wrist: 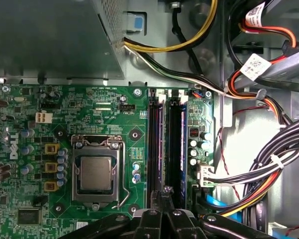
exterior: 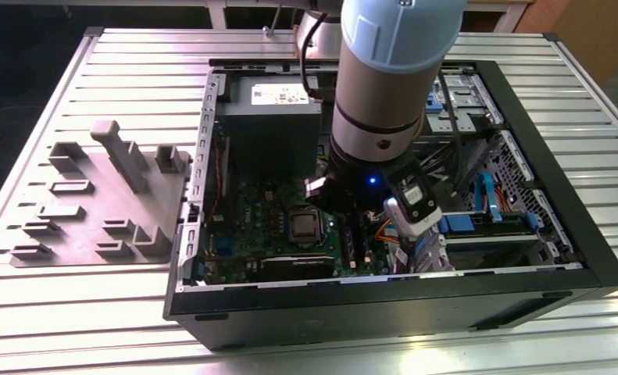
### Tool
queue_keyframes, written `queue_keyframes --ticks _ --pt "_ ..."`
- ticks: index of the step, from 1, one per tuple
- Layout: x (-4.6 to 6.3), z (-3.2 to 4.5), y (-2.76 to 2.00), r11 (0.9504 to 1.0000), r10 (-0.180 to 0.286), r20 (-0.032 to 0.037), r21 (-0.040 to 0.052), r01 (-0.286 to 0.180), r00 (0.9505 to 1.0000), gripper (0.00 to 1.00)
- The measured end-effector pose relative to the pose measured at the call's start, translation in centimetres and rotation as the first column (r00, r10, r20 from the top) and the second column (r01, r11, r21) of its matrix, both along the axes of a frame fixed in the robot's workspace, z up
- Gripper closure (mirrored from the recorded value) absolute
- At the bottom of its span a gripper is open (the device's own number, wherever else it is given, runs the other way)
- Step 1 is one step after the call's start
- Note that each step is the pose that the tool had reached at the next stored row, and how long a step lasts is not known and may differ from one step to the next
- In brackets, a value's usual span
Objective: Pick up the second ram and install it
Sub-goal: 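Press down the second ram until it locks into place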
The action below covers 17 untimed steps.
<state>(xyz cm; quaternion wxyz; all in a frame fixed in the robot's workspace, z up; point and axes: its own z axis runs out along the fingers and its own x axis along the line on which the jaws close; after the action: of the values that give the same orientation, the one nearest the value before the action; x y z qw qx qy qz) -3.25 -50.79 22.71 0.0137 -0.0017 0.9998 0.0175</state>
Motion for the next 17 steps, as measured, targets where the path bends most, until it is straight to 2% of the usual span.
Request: queue_keyframes --ticks 8,17 --pt "0.0 -0.05 -0.15 1.0 0.0 -0.0001 -0.0004 0.0 1.0 0.9" --pt "0.0 -0.08 -0.81 1.0 0.0 -0.0001 -0.0004 0.0 1.0 0.9"
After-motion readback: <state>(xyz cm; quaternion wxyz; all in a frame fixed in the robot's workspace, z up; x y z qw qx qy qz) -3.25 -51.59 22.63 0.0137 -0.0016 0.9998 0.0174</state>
